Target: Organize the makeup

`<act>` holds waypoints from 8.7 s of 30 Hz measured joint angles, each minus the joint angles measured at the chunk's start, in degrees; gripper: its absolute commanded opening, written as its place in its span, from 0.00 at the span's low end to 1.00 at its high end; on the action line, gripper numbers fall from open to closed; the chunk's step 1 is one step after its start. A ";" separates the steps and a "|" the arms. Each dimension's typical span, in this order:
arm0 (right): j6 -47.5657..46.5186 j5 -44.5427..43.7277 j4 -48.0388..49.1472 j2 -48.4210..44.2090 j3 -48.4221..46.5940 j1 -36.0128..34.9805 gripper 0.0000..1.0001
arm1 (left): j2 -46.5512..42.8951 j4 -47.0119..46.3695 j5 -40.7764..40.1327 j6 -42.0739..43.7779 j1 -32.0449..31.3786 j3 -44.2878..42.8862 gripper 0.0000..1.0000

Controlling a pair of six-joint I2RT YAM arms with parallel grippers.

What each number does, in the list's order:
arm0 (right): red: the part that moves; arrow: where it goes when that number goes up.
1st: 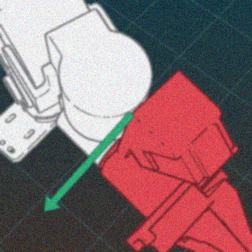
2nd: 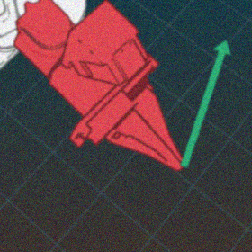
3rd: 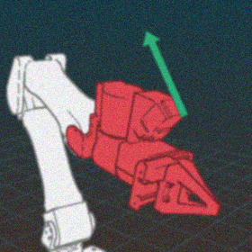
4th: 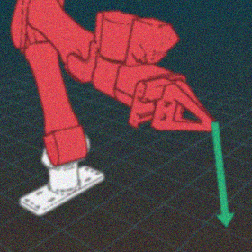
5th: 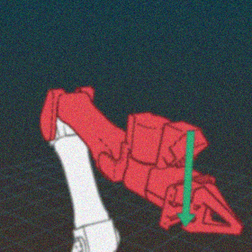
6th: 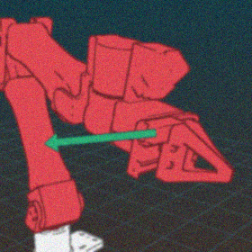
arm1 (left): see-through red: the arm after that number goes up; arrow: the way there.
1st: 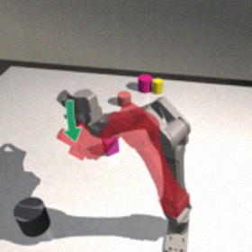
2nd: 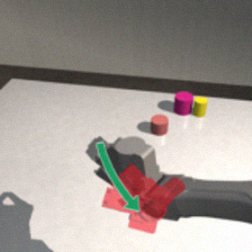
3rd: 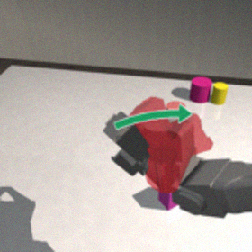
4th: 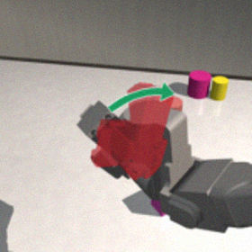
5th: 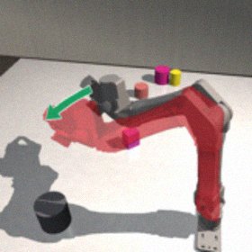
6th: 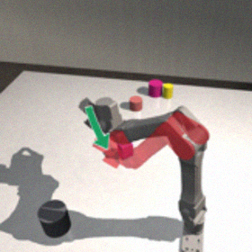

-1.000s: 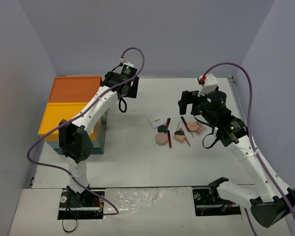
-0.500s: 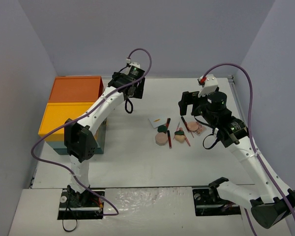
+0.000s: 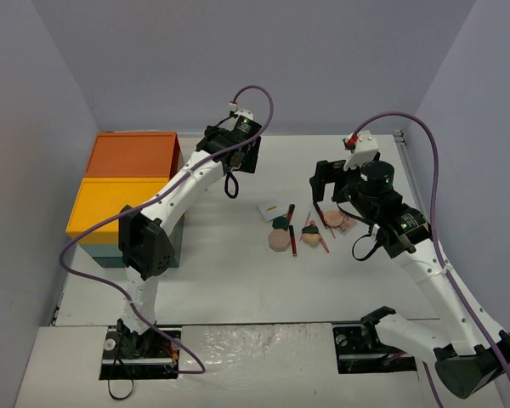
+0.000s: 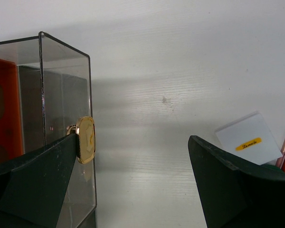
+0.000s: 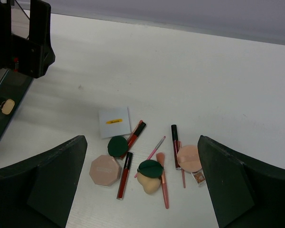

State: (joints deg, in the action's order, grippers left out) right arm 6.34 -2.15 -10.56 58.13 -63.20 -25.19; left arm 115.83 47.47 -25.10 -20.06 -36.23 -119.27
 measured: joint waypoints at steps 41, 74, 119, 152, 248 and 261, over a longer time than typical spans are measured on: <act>1.48 -6.21 -0.40 -8.18 3.41 0.02 1.00 | -3.61 -5.26 22.96 -2.44 -11.75 13.71 0.83; 4.16 -8.57 -1.29 -10.85 5.46 0.02 1.00 | 15.68 -7.35 23.17 -4.43 -13.96 5.45 0.47; 4.12 -7.77 -1.33 -9.59 5.57 0.02 1.00 | 16.58 -5.36 21.25 -2.32 -14.03 3.86 0.12; 4.12 -7.34 -1.69 -9.55 5.57 0.02 1.00 | 17.51 -4.75 21.05 0.51 -14.01 3.20 0.00; 23.05 -3.71 -8.77 -8.09 14.38 18.05 0.95 | 14.93 -17.06 38.14 9.99 -18.40 4.88 0.40; 23.03 -2.33 -8.79 -8.10 14.47 18.05 0.96 | 16.58 -17.54 36.57 11.04 -17.73 3.29 0.35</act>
State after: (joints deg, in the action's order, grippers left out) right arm 29.36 -4.48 -19.35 50.03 -48.73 -7.14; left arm 132.41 29.93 11.47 -9.02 -53.96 -115.98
